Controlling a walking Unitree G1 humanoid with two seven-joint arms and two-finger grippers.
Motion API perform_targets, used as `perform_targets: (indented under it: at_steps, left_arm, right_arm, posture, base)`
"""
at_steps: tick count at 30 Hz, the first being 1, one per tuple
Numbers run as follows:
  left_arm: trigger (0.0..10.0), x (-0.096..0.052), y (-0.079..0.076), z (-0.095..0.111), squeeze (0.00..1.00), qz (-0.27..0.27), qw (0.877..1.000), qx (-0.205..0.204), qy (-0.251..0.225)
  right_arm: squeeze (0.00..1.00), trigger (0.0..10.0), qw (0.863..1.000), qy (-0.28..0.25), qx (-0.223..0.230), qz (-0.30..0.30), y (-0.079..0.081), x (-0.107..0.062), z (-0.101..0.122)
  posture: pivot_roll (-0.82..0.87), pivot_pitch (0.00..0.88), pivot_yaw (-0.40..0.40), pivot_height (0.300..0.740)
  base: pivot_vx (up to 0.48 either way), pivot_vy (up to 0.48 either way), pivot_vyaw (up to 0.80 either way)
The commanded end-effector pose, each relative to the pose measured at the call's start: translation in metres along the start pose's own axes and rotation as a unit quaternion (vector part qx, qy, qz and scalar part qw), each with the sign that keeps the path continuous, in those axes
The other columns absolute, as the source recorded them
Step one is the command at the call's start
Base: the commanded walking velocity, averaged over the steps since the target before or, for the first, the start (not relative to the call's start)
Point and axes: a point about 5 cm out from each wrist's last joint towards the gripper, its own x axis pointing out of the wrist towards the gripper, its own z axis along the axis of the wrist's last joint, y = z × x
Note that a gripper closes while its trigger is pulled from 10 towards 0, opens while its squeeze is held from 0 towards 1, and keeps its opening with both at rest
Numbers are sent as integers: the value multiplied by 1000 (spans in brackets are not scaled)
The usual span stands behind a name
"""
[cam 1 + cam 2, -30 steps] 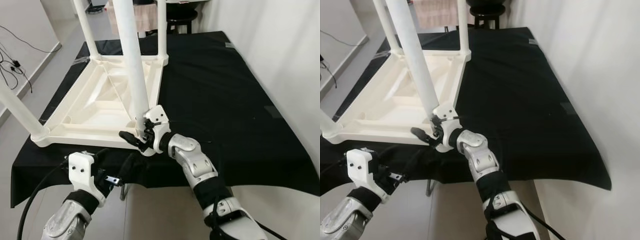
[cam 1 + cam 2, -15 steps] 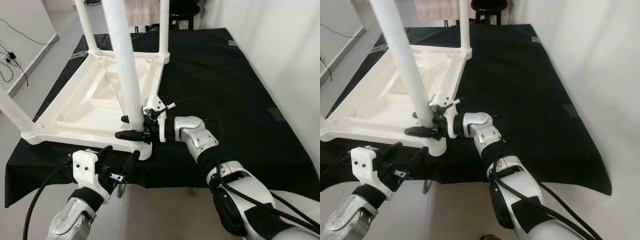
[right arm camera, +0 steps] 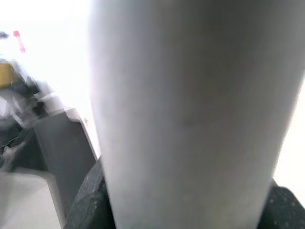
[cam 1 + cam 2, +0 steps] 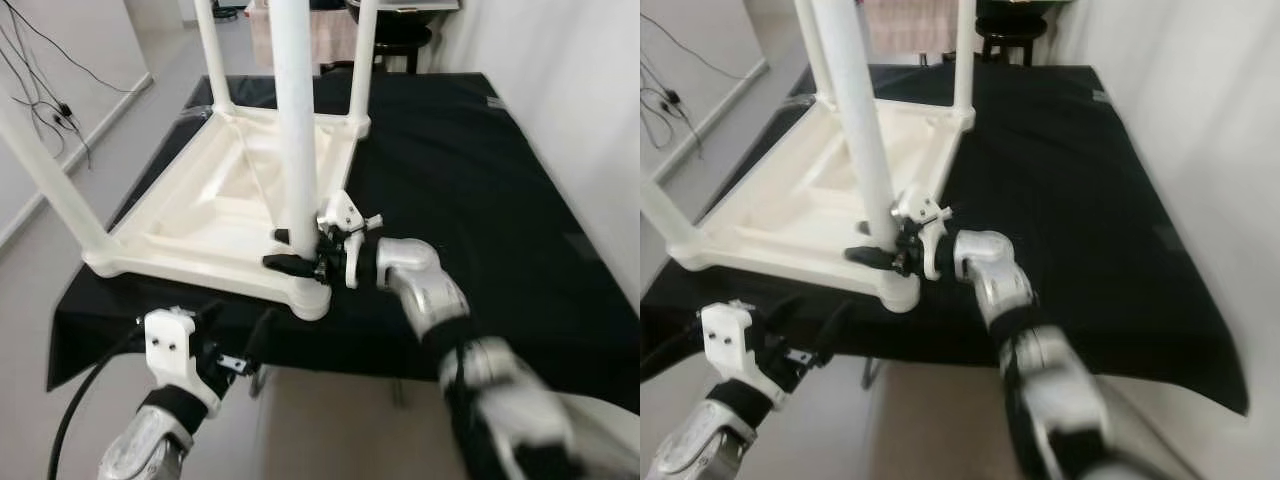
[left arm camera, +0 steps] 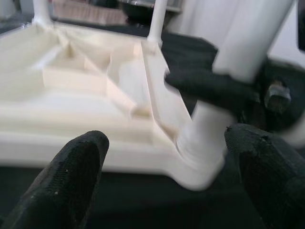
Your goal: Building children table
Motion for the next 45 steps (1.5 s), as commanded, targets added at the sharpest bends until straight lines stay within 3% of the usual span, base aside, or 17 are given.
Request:
perform_targets:
  at_steps: [1,6,9,10,11,12,13,19,21,25,27,32,33,34,35,36,45]
  left_arm:
    - [10000,-1,1,1,0,-3,1000,5,4]
    - [10000,2,4,-1,0,-1,1000,8,7]
    - [10000,2,3,-1,0,5,1000,11,3]
    - [10000,3,4,-1,0,9,1000,11,0]
    - [10000,3,4,-1,0,9,1000,11,0]
    - [10000,3,4,-1,0,12,1000,12,-2]
    - [10000,4,4,-1,0,14,1000,12,-3]
    - [10000,4,3,0,0,12,1000,10,-4]
    - [10000,5,2,0,0,10,1000,9,-4]
    - [10000,5,2,0,0,10,1000,8,-5]
    - [10000,5,1,0,0,10,1000,8,-6]
    - [10000,5,0,0,0,11,1000,8,-6]
    - [10000,4,0,0,0,11,1000,8,-6]
    - [10000,4,-1,0,0,11,1000,8,-6]
    - [10000,4,-1,0,0,11,1000,7,-6]
    - [10000,3,-2,0,0,10,1000,7,-6]
    - [10000,1,-5,1,0,8,1000,4,-6]
  right_arm:
    - [0,0,994,90,18,-59,1,-1,-32]
    - [0,0,998,50,-31,-36,9,30,-23]
    - [0,78,996,54,-58,-50,-4,42,-18]
    - [0,10000,995,60,-64,-51,-8,46,-15]
    - [0,10000,995,60,-64,-51,-8,46,-15]
    - [537,10000,995,59,-64,-46,-8,47,-7]
    - [1000,10000,996,54,-60,-36,-7,48,-1]
    - [1000,10000,998,-7,-42,38,-7,57,27]
    - [0,10000,991,-30,-40,123,-7,60,39]
    - [0,10000,981,-37,-46,183,-6,60,44]
    - [0,10000,969,-16,-68,237,-9,60,44]
    - [0,10000,963,-7,-70,259,-10,58,44]
    - [0,9882,962,2,-50,268,-12,58,43]
    - [0,3961,960,7,-28,278,-13,58,42]
    - [0,3961,958,9,-13,286,-15,57,41]
    - [0,0,955,15,-4,295,-16,55,39]
    - [0,0,947,25,0,320,-27,46,32]
  posture:
    - [30,84,33,740]
    - [49,79,14,740]
    - [54,78,6,740]
    - [53,76,2,740]
    - [53,76,2,740]
    - [59,75,-1,740]
    - [61,75,-3,740]
    - [61,76,-5,740]
    - [64,80,-9,740]
    - [64,80,-9,740]
    - [70,84,-16,740]
    - [70,85,-16,740]
    - [72,91,-14,740]
    - [73,92,-14,740]
    - [73,92,-14,740]
    - [70,94,-18,740]
    - [55,103,-17,740]
  base:
    - [0,0,0]
    - [0,0,0]
    - [0,0,0]
    - [0,0,0]
    - [0,0,0]
    - [0,0,0]
    - [0,0,0]
    - [0,0,0]
    - [0,0,0]
    - [0,0,0]
    - [0,0,0]
    - [0,0,0]
    - [0,0,0]
    - [0,0,0]
    - [0,0,0]
    - [0,0,0]
    - [0,0,0]
